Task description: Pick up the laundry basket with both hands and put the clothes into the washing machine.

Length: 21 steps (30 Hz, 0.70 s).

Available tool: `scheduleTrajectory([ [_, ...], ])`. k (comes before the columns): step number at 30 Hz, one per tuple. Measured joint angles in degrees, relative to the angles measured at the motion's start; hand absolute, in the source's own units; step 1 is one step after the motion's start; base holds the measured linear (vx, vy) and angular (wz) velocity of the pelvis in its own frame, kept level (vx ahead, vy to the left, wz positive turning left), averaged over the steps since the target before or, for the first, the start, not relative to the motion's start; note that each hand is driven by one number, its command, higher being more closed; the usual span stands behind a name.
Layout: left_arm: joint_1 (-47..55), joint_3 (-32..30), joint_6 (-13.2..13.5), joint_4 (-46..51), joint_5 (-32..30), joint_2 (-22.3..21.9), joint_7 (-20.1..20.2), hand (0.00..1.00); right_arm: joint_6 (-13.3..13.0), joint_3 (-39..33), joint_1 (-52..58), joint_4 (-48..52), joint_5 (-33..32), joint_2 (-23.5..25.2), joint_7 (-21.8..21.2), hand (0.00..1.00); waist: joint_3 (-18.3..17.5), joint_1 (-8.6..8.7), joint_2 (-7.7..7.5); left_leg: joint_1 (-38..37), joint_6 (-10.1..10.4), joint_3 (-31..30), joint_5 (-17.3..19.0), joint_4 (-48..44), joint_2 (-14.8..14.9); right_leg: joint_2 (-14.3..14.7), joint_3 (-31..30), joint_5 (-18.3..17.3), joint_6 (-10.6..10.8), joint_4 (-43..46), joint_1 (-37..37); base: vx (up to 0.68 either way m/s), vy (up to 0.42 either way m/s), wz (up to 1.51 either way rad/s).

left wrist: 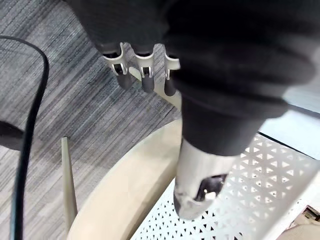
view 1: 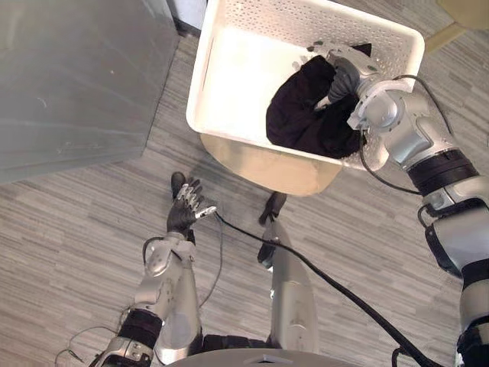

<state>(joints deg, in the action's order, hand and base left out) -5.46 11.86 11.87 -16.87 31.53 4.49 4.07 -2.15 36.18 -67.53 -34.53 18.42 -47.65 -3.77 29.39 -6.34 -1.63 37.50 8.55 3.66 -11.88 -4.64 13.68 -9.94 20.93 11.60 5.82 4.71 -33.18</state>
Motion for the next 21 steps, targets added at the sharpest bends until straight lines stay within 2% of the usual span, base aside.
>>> scheduleTrajectory([
  [5, -1.89, 2.06, 0.0, 0.02, 2.98, -0.32, 0.53, 0.0, 0.02, 2.88, -1.61, -4.28, 1.36, 0.14, -1.23, 0.0, -0.14, -0.13, -0.19, -0.33, -0.01, 0.11, -2.78, 3.88, 0.25, 0.15, 1.53, 0.12, -0.16, -0.35, -0.28, 0.0, -0.005, 0.12],
  [9, -2.37, 2.02, 0.01, 0.32, 5.62, -0.8, 1.43, 0.0, -0.08, 4.25, -1.43, -5.71, 2.75, 1.3, -2.09, 0.0, -0.28, -0.1, -0.44, -0.02, -0.03, 1.03, -3.0, 4.01, 0.43, 0.15, 1.29, 0.31, -0.39, -0.45, -0.99, 0.01, 0.01, -0.05],
  [14, -4.29, 2.49, 0.03, 0.98, 7.7, -1.29, 1.42, 0.0, -0.15, 4.66, -0.66, -10.0, 7.7, 2.92, -1.98, 0.0, -0.31, -0.2, -0.39, 0.0, 0.1, 1.36, -3.39, 4.78, 0.65, 0.56, 1.3, 0.86, -0.85, -1.64, -1.1, 0.01, 0.006, -0.04],
  [18, -4.6, 3.21, 0.67, 5.23, 8.97, -1.28, 1.5, 0.0, -0.09, 5.31, -1.24, -12.8, 10.05, 4.04, -0.83, 0.0, -0.44, -0.4, -0.3, 0.58, 0.18, 1.68, -3.77, 5.55, 0.65, 0.64, 1.15, 1.17, -0.92, -2.05, -2.03, 0.0, 0.013, -0.02],
  [21, -4.46, 4.68, 0.57, 5.11, 10.03, -1.76, 1.76, 0.0, 0.02, 5.39, -0.51, -15.04, 11.26, 5.47, -0.84, 0.0, -3.66, -0.89, -0.3, 2.15, 0.22, 1.88, -3.93, 5.86, 0.7, 0.68, 1.08, 1.24, -1.01, -2.17, -3.81, 0.01, 0.017, -0.02],
])
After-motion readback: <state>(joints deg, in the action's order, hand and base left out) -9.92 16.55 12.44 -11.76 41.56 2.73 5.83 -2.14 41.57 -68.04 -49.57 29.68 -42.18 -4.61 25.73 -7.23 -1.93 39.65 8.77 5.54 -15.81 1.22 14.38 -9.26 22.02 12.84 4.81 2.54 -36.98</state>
